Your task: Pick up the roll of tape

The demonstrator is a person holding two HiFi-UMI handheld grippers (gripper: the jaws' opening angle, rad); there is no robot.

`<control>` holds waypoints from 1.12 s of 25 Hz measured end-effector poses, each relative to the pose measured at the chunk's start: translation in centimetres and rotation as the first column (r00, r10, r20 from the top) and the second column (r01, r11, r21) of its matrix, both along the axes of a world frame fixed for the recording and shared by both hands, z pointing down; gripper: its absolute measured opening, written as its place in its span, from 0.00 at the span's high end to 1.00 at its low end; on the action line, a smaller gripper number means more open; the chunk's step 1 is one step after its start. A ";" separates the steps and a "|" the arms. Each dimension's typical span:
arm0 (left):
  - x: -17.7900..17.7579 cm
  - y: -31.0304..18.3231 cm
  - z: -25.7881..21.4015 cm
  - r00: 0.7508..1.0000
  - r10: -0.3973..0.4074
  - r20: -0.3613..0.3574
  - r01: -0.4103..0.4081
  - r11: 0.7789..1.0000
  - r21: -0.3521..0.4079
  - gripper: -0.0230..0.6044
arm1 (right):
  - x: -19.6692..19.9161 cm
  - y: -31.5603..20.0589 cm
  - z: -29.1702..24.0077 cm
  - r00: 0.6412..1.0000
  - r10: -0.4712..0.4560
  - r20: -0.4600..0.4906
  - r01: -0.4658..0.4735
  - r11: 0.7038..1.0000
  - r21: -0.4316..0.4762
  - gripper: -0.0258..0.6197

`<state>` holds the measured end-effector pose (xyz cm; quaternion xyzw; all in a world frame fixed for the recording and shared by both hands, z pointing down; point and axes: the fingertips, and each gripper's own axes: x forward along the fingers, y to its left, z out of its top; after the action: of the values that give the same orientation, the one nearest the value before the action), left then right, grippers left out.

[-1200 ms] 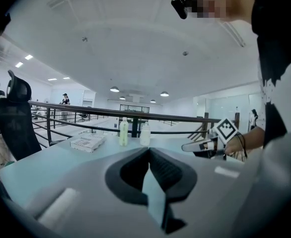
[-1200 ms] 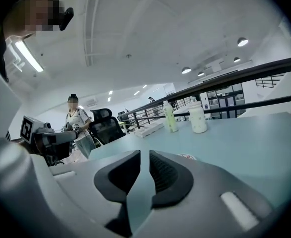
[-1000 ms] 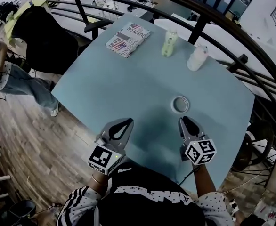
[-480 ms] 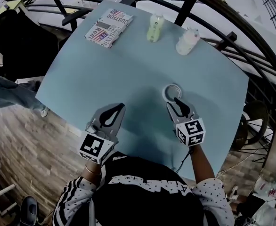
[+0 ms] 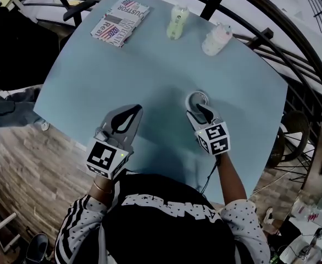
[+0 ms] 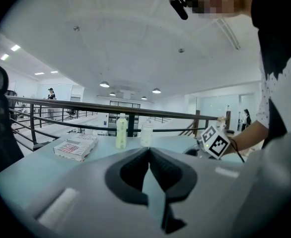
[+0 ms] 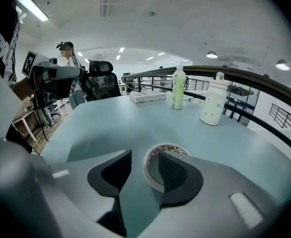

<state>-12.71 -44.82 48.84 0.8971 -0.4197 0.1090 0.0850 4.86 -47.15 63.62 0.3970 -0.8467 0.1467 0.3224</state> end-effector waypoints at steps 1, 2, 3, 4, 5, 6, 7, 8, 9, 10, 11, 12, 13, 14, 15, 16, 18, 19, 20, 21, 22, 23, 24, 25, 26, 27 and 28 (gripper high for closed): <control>0.0 -0.3 0.1 1.000 0.002 -0.003 -0.002 1.000 -0.001 0.96 | 0.0 -0.1 0.4 1.000 -0.007 -0.014 0.007 1.000 -0.010 0.68; 0.0 -0.4 0.1 1.000 0.004 -0.004 -0.004 1.000 -0.003 0.96 | 0.0 -0.2 0.7 0.999 -0.017 -0.030 0.016 1.000 -0.019 0.68; 0.0 -0.5 0.3 1.000 0.005 -0.006 -0.005 1.000 -0.005 0.96 | -0.1 -0.2 1.1 0.999 -0.026 -0.046 0.024 0.999 -0.026 0.68; -0.1 -0.6 0.4 1.000 0.004 -0.008 -0.004 1.000 -0.009 0.96 | -0.1 -0.2 1.3 0.998 -0.033 -0.060 0.031 0.999 -0.033 0.68; -0.2 -0.7 0.6 1.000 0.002 -0.011 -0.003 1.000 -0.013 0.96 | -0.2 -0.2 1.6 0.997 -0.040 -0.071 0.038 0.999 -0.038 0.68; -0.2 -0.8 0.7 1.000 0.001 -0.015 -0.001 1.000 -0.017 0.96 | -0.2 -0.3 1.8 0.996 -0.047 -0.080 0.044 0.998 -0.043 0.68; -0.3 -0.8 0.8 1.000 -0.001 -0.021 0.000 1.000 -0.021 0.96 | -0.3 -0.3 2.1 0.995 -0.054 -0.089 0.050 0.998 -0.048 0.68; -0.3 -0.9 0.8 1.000 -0.002 -0.027 0.001 1.000 -0.025 0.96 | -0.4 -0.4 2.4 0.993 -0.060 -0.100 0.055 0.997 -0.051 0.68; -0.3 -0.9 0.8 0.999 -0.003 -0.032 0.002 1.000 -0.031 0.96 | -0.4 -0.5 2.6 0.991 -0.066 -0.115 0.060 0.997 -0.054 0.68; -0.3 -0.9 0.9 0.999 -0.004 -0.033 0.003 0.999 -0.033 0.96 | -0.3 -0.5 2.9 0.989 -0.072 -0.132 0.065 0.996 -0.056 0.68; -0.5 -0.9 0.9 1.000 -0.004 -0.031 0.003 1.000 -0.029 0.96 | -0.4 -0.5 3.2 0.986 -0.080 -0.148 0.072 0.996 -0.059 0.69; -0.6 -0.8 0.9 1.000 -0.004 -0.028 0.003 1.000 -0.022 0.96 | -0.4 -0.4 3.4 0.983 -0.085 -0.161 0.076 0.995 -0.062 0.70; -0.8 -0.8 1.0 1.000 -0.005 -0.026 0.005 1.000 -0.020 0.96 | -0.5 -0.5 3.6 0.982 -0.088 -0.168 0.078 0.995 -0.065 0.72; -0.9 -0.8 1.0 1.000 -0.007 -0.027 0.006 1.000 -0.020 0.96 | -0.6 -0.5 3.7 0.981 -0.089 -0.170 0.078 0.994 -0.070 0.75; -1.0 -0.8 1.0 1.000 -0.009 -0.029 0.008 1.000 -0.022 0.96 | -0.7 -0.6 3.8 0.982 -0.090 -0.168 0.078 0.994 -0.076 0.77; -1.1 -0.7 1.0 0.999 -0.010 -0.032 0.009 1.000 -0.024 0.96 | -0.8 -0.5 3.9 0.982 -0.093 -0.166 0.080 0.993 -0.084 0.80; -1.1 -0.5 0.8 0.999 -0.012 -0.034 0.011 1.000 -0.025 0.96 | -0.9 -0.4 4.1 0.983 -0.090 -0.159 0.076 0.993 -0.092 0.83; -1.1 -0.4 0.7 0.999 -0.013 -0.036 0.012 1.000 -0.024 0.96 | -0.8 -0.4 4.0 0.985 -0.082 -0.155 0.068 0.993 -0.093 0.86; -1.0 -0.3 0.5 0.999 -0.013 -0.039 0.012 1.000 -0.024 0.96 | -0.8 -0.5 4.0 0.986 -0.072 -0.149 0.058 0.993 -0.099 0.87; -1.0 -0.3 0.3 0.999 -0.014 -0.044 0.013 1.000 -0.025 0.96 | -0.7 -0.5 3.9 0.987 -0.063 -0.144 0.048 0.993 -0.109 0.87; -1.1 -0.3 0.2 0.999 -0.015 -0.046 0.014 1.000 -0.026 0.96 | -0.6 -0.5 3.9 0.988 -0.056 -0.142 0.039 0.992 -0.119 0.87; -1.2 -0.3 0.1 0.999 -0.016 -0.047 0.015 1.000 -0.024 0.96 | -0.6 -0.5 3.8 0.989 -0.050 -0.141 0.032 0.992 -0.126 0.87; -1.4 -0.3 0.1 0.999 -0.019 -0.045 0.018 1.000 -0.021 0.96 | -0.5 -0.6 3.8 0.989 -0.044 -0.140 0.026 0.991 -0.130 0.87; -1.7 -0.3 0.1 0.999 -0.024 -0.043 0.023 1.000 -0.019 0.96 | -0.5 -0.6 3.8 0.989 -0.040 -0.140 0.022 0.991 -0.132 0.87; -1.9 -0.4 0.1 0.999 -0.030 -0.041 0.029 0.999 -0.018 0.96 | -0.6 -0.7 3.8 0.990 -0.037 -0.139 0.018 0.991 -0.133 0.88; -2.2 -0.4 0.1 0.999 -0.036 -0.039 0.035 0.999 -0.017 0.96 | -0.6 -0.7 3.9 0.990 -0.034 -0.139 0.016 0.991 -0.132 0.88; -2.4 -0.4 0.1 0.998 -0.041 -0.038 0.040 0.999 -0.015 0.96 | -0.7 -0.7 3.9 0.990 -0.030 -0.140 0.012 0.992 -0.130 0.88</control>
<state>-15.11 -45.26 48.90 0.8897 -0.4352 0.0932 0.1016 4.19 -47.86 67.51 0.3760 -0.8146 0.1689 0.4081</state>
